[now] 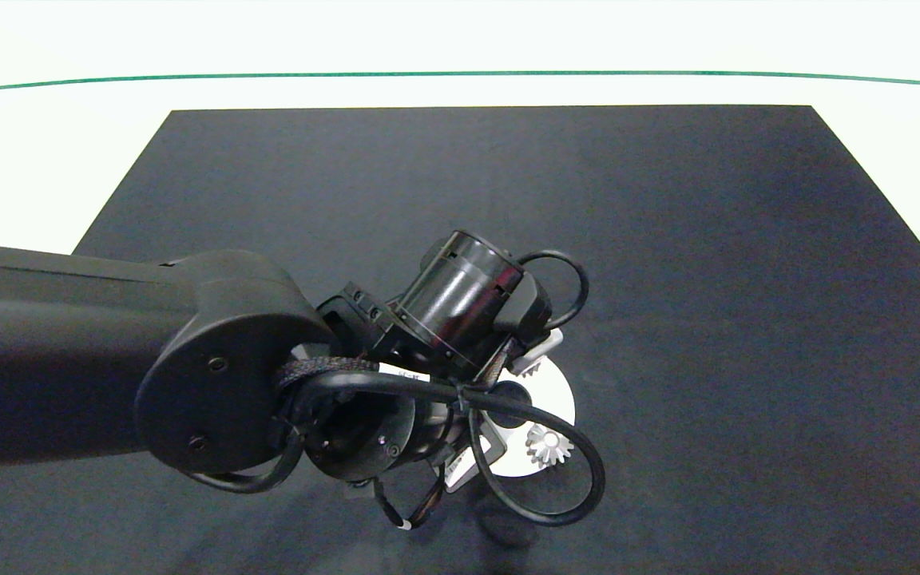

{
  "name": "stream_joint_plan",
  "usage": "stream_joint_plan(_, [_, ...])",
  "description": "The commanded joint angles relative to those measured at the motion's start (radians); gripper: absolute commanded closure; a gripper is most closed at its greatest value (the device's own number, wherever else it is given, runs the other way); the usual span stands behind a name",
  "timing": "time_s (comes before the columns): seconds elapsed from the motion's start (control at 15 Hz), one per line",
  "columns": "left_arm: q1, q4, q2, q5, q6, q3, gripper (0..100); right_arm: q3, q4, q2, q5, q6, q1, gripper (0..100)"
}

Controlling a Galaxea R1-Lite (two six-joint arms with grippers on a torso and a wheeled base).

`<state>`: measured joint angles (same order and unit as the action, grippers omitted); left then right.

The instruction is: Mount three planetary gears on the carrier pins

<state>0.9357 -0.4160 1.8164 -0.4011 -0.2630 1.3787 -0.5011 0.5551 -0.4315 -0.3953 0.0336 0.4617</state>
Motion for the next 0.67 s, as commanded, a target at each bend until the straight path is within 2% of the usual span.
stream_joint_plan(0.07, [0.002,-0.001,0.000,-0.002,-0.001,-0.006,100,-0.001,0.003,-0.001,-0.002,0.000,0.000,0])
stream_joint_plan(0.67, [0.003,0.003,0.004,-0.002,-0.004,0.005,100,-0.002,0.003,0.000,-0.002,0.000,0.000,0])
